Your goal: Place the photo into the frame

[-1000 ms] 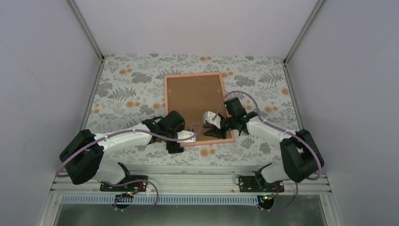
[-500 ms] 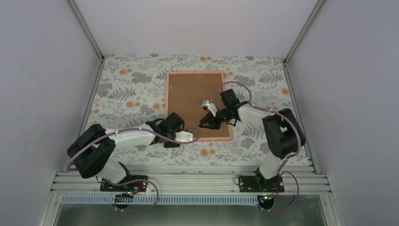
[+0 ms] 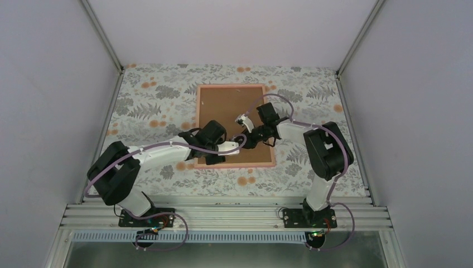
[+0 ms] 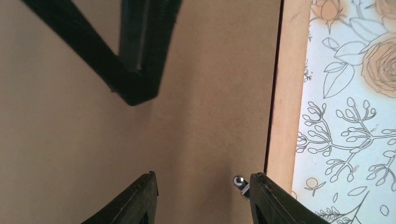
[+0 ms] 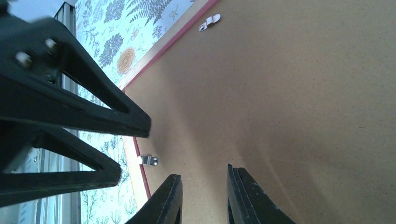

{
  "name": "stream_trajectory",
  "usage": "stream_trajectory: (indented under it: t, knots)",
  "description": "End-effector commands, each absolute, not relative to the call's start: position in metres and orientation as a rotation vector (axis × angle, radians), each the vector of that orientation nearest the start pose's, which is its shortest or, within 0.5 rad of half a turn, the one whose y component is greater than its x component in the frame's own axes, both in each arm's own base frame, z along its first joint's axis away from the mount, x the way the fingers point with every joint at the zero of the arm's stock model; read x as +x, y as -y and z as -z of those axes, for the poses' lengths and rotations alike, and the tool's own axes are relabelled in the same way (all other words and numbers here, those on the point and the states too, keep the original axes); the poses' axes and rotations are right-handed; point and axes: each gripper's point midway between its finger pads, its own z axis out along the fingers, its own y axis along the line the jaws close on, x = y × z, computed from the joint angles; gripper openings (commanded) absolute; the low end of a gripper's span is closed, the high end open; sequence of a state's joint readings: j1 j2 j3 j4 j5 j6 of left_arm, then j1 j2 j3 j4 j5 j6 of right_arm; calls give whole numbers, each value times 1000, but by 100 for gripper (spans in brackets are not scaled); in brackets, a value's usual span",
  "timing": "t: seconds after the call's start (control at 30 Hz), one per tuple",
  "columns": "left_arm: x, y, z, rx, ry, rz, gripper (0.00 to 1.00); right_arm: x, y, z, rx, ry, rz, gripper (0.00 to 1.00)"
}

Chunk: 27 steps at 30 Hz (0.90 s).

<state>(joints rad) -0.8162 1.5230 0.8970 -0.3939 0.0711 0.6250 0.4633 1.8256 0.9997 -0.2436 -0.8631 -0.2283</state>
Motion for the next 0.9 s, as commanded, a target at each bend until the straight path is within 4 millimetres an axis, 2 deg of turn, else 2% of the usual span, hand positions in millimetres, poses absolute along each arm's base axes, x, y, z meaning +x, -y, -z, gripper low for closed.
stream_trajectory:
  t: [0.0,0.17,0.33,0.6,0.87]
  knots:
    - [244,284,-61,1704,-2001,175,50,296,-290,-65,-1071,-2256,-1243,23]
    - [245,278,-44,1723,-2034,125,50,298,-285,-56,-1056,-2286,-1230,23]
    - [248,261,-30,1754,-2059,7,50,297,-280,-46,-1043,-2319,-1219,22]
    - [252,238,-32,1785,-2050,-60,49,299,-275,-38,-1039,-2337,-1200,21]
    - [261,243,-49,1784,-1950,-71,46,300,-278,-45,-1059,-2315,-1199,21]
